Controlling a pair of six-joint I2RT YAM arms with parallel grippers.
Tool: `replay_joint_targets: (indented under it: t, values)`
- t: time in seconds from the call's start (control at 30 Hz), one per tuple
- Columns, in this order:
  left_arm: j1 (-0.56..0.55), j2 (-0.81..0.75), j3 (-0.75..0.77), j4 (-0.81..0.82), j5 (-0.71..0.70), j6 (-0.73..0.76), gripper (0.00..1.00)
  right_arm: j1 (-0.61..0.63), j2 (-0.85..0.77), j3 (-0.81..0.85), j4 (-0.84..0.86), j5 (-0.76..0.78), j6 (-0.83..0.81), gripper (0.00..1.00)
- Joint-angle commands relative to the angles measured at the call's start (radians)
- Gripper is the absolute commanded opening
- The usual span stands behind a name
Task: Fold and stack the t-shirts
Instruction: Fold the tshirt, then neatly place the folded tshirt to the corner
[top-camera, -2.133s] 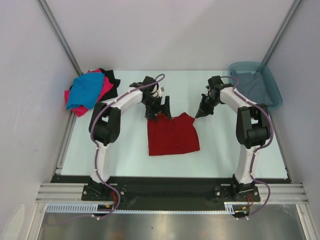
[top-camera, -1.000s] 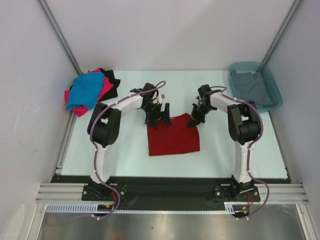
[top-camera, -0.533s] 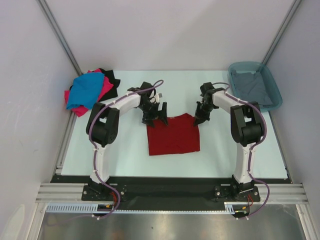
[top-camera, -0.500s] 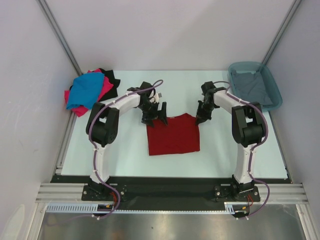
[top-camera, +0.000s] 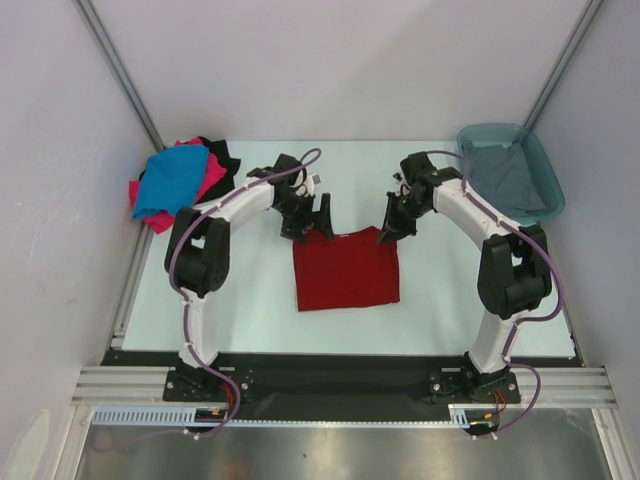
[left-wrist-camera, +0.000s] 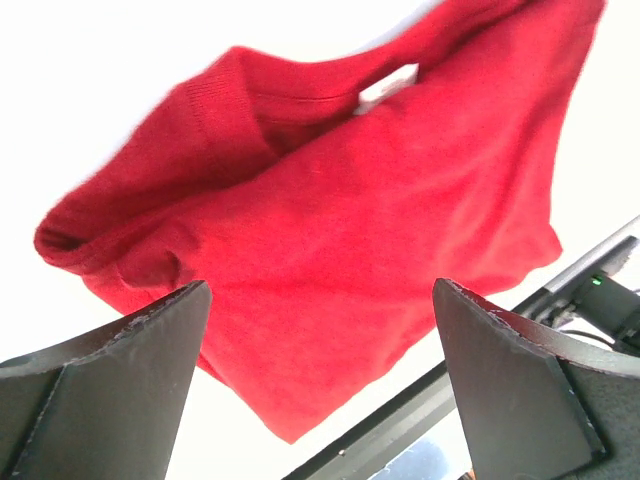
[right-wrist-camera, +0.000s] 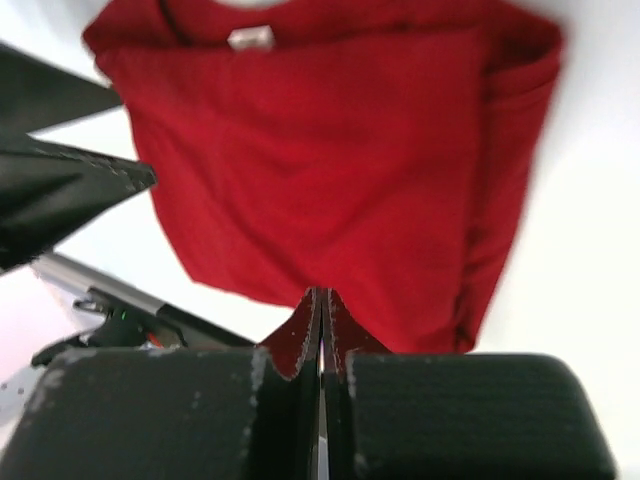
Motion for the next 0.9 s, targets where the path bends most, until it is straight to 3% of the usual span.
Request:
replay_joint_targets:
  t: [0.0, 0.17, 0.5, 0.7, 0.87]
  values:
    - [-0.011, -0.109, 0.056, -0.007, 0.069, -0.002, 1.00, 0.022, -0.048, -0.037, -0.071, -0.085, 0.000, 0.00]
    - [-0.065, -0.151, 0.019, -0.008, 0.125, -0.019, 1.00, 0.034, -0.084, -0.115, -0.083, -0.112, -0.006, 0.00]
    - [-0.126, -0.159, -0.198, 0.033, 0.248, -0.022, 1.00, 0.113, -0.044, -0.224, -0.082, -0.174, -0.007, 0.00]
    - [-0.134, -0.123, -0.242, -0.030, 0.117, 0.030, 1.00, 0.136, 0.007, -0.238, -0.065, -0.076, 0.006, 0.00]
    - [-0.135, -0.142, -0.271, -0.020, -0.060, 0.035, 1.00, 0.134, 0.033, -0.212, -0.074, 0.140, -0.003, 0.00]
